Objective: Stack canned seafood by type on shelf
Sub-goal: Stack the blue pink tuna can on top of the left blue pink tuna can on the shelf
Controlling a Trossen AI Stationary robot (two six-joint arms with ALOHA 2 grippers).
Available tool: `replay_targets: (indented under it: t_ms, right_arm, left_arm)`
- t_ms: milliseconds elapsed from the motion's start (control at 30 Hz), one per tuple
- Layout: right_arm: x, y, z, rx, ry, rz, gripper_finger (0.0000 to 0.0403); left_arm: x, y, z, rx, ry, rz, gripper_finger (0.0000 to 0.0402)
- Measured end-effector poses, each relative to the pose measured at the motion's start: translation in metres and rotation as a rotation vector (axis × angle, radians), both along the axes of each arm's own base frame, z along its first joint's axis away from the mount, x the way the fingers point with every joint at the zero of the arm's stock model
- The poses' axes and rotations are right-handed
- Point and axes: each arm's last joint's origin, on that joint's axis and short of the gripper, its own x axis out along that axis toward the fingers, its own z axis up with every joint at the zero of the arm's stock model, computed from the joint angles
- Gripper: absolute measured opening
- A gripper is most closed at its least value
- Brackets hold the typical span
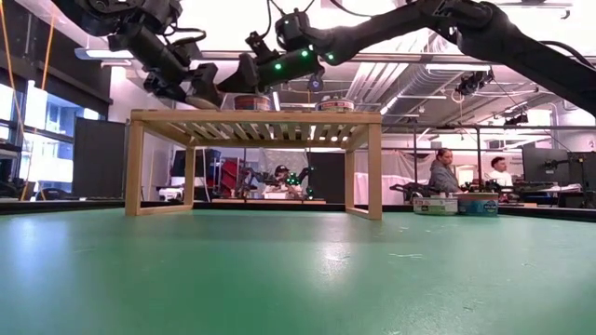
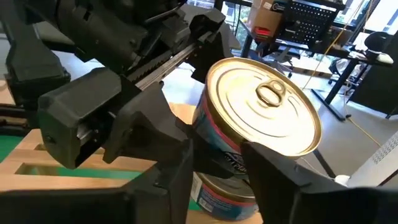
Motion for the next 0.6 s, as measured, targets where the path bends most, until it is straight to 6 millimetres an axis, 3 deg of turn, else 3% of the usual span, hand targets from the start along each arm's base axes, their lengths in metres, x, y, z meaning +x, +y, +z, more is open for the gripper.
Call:
replay_targets:
  t_ms: [367, 600]
  right_arm:
    - [-0.0025, -0.0038, 0.0065, -0.030, -0.019, -0.069, 0.0156]
    - [-0.0015, -0.0021, 0.0037, -0.021, -0.004, -0.061, 0.0156]
  left_arm:
    - [0.0007, -0.0027, -0.0003, -0.024, 0.000, -0.085, 0.0397]
    - [-0.0086, -0.0040, 0.0045, -0.013, 0.010, -0.046, 0.0397]
